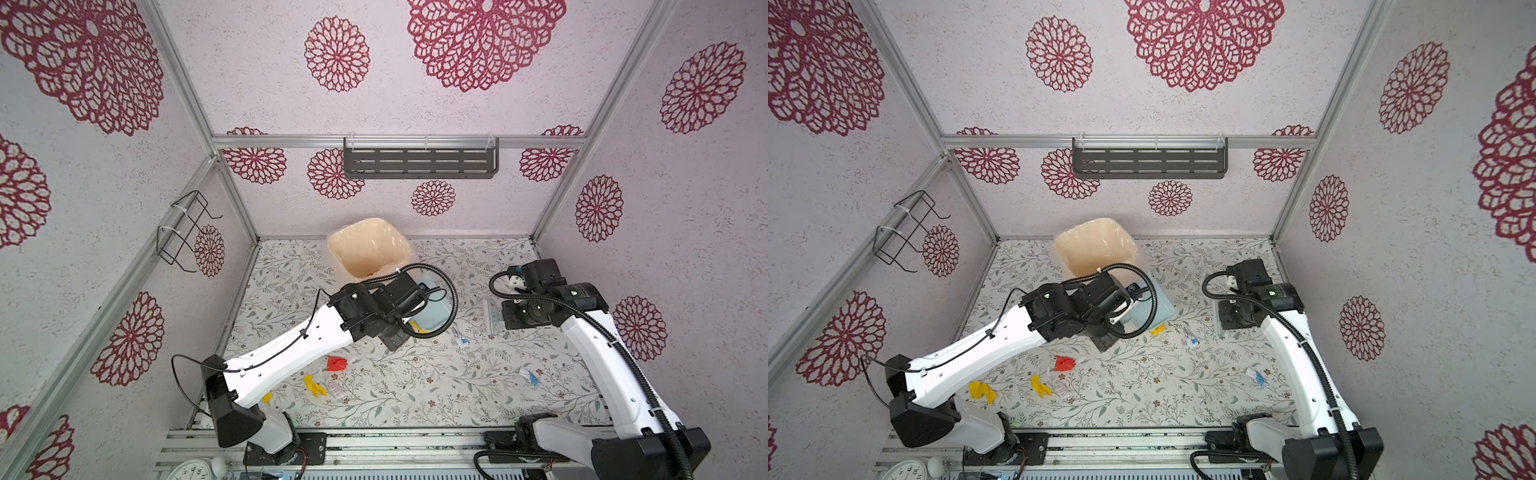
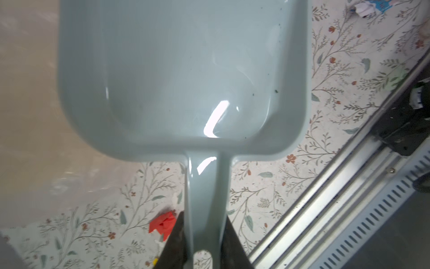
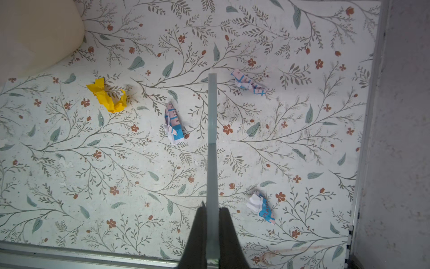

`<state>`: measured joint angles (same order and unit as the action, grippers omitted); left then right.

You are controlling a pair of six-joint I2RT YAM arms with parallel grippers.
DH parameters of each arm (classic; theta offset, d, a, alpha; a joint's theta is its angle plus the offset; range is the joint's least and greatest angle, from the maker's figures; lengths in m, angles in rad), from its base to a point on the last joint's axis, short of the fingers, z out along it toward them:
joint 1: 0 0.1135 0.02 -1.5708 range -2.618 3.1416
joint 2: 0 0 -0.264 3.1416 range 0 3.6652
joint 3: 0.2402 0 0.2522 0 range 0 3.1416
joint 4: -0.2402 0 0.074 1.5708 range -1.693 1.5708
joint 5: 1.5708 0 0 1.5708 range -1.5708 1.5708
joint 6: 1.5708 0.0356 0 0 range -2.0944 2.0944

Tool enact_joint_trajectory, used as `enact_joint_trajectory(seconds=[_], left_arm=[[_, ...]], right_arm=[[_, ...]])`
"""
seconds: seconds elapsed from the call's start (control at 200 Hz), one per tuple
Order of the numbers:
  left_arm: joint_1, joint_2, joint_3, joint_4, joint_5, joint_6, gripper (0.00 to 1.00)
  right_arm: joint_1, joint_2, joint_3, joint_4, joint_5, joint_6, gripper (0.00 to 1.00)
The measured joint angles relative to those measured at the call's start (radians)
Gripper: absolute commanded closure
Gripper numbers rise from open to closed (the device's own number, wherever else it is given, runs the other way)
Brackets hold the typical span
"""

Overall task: Sweep away the paper scraps from the table
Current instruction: 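Lower the dustpan to the table with left gripper while right brush moves toward scraps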

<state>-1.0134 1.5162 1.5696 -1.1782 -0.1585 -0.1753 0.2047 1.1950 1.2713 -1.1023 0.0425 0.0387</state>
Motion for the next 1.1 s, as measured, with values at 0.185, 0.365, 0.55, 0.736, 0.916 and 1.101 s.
enact_joint_trajectory(seconds=[0.185, 0.365, 0.55, 0.736, 0.916, 1.101], left_arm=[[-0.045, -0.036, -0.231, 0.146, 0.091, -0.108, 1.0], [-0.08, -0.017, -0.362, 0.241, 0.126, -0.171, 1.0], [-0.084, -0.011, -0.451, 0.319, 0.129, -0.213, 1.0], [-0.084, -0.01, -0.502, 0.372, 0.129, -0.238, 1.0], [-0.091, -0.006, -0.548, 0.397, 0.132, -0.248, 1.0], [-0.098, 0.011, -0.568, 0.406, 0.132, -0.248, 1.0]], right_arm=[[0.08, 0.057, 0.005, 0.025, 0.069, -0.016, 1.0], [0.143, 0.109, 0.005, 0.043, 0.14, -0.023, 1.0], [0.179, 0.154, 0.005, 0.061, 0.188, -0.035, 1.0], [0.183, 0.183, 0.005, 0.072, 0.198, -0.055, 1.0], [0.193, 0.228, 0.005, 0.074, 0.192, -0.069, 1.0], [0.227, 0.266, 0.005, 0.072, 0.184, -0.074, 1.0]])
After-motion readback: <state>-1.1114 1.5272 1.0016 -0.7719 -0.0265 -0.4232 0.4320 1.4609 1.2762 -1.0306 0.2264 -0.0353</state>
